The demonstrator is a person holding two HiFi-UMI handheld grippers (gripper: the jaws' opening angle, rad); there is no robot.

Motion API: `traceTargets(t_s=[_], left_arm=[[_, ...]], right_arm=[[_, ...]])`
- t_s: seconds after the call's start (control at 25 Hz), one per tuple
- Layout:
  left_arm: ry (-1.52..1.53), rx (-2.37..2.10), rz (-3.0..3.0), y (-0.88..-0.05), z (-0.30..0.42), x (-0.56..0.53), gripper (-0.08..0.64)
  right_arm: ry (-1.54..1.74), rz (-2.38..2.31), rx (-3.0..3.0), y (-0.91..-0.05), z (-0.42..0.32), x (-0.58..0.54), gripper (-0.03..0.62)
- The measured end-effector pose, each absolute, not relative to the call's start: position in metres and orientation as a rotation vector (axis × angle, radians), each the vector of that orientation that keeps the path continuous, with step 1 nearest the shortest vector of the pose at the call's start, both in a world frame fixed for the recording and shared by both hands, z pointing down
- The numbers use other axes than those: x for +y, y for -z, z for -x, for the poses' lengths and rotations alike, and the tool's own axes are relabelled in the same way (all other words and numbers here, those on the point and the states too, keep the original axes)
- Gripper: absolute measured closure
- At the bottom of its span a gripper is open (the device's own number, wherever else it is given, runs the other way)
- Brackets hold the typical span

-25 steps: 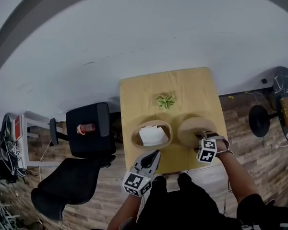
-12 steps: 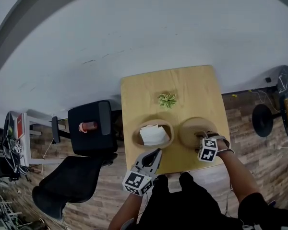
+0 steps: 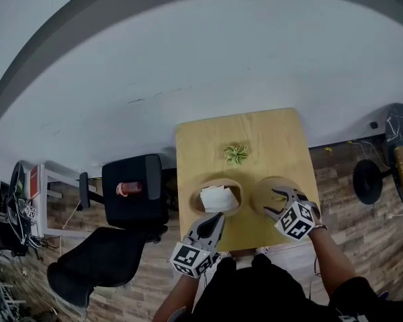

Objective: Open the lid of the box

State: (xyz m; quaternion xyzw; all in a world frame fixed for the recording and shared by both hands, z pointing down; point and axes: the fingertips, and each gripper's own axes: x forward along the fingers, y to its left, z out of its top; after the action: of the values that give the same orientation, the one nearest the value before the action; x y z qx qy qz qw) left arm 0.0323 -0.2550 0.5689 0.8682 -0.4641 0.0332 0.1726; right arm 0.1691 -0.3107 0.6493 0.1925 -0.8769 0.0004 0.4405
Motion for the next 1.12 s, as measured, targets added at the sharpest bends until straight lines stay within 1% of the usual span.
traceTargets(t_s=[0.16, 0.36, 0.48, 0.56, 0.6, 0.76, 1.0, 1.12], left_arm=[[-0.076, -1.342, -2.484, -0.555, -0.026, -0.26, 0.54], [-0.082, -1.348, -2.518, -0.539, -0.026, -0.264, 0.54], [-0.064, -1.352, -2.538, -0.527, -0.025, -0.269, 0.54], [-0.009, -1.366, -2.523, -0.514, -0.021, -0.273, 0.54], [0.024, -1.372, -2.509, -0.508, -0.019, -0.275, 0.54], [0.112, -1.388, -2.487, -0.49, -0.015, -0.279, 0.54], [0.097, -1.407, -2.507, -0.484, -0.013, -0.274, 0.54], [0.117, -1.415, -2.497, -0.479, -0.011, -0.272, 0.54]], right_arm=[[-0.068, -0.74, -2.34, -0.594, -0.153, -0.327, 0.364], [-0.115, -0.825, -2.495, -0.546, -0.136, -0.325, 0.401], [-0.142, -0.822, -2.587, -0.522, -0.132, -0.321, 0.463], [-0.155, -0.855, -2.629, -0.507, -0.133, -0.319, 0.551], [-0.153, -0.877, -2.644, -0.5, -0.134, -0.318, 0.572], [-0.078, -0.976, -2.674, -0.479, -0.138, -0.316, 0.572], [0.026, -0.972, -2.655, -0.47, -0.132, -0.308, 0.573], [0.007, -0.983, -2.69, -0.464, -0.126, -0.308, 0.573]])
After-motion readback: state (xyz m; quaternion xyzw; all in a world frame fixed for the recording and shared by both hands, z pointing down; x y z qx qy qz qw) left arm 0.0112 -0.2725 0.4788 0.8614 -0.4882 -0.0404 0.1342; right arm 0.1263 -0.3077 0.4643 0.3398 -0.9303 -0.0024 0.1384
